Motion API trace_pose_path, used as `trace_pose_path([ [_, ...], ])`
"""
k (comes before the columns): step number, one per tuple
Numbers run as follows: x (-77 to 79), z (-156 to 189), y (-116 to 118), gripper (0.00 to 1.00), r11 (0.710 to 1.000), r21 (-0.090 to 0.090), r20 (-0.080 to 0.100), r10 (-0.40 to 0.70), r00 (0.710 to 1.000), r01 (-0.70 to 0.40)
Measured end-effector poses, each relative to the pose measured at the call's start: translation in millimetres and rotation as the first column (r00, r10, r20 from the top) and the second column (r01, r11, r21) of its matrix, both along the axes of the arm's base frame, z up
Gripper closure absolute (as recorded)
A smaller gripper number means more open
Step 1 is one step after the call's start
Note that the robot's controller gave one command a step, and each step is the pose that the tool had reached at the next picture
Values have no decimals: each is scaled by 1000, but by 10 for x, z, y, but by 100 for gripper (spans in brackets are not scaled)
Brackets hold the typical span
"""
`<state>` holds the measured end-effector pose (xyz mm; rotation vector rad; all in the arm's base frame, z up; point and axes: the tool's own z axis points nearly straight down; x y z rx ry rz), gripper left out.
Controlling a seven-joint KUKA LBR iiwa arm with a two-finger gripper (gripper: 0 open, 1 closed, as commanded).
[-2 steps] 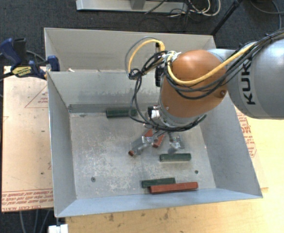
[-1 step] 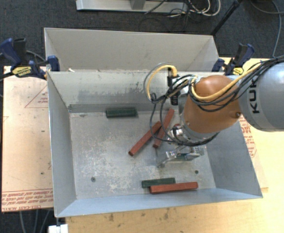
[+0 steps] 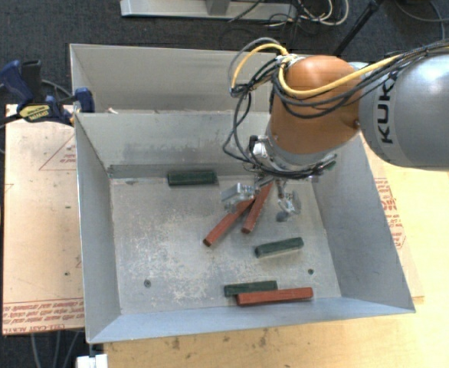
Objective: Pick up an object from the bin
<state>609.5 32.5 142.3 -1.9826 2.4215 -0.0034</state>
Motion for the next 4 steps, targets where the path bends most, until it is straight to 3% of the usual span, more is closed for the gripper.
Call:
trace_pose_path([
  [1,336,-764,13,0,999,-1,-9,37,999,-37],
  [2,341,-716,6,100,999,-2,-8,36,999,-36],
  [3,152,415,-99,100,998,-4,0,62,998,-62],
  [4,274,1394,-72,100,813,-7,-3,582,813,-582],
])
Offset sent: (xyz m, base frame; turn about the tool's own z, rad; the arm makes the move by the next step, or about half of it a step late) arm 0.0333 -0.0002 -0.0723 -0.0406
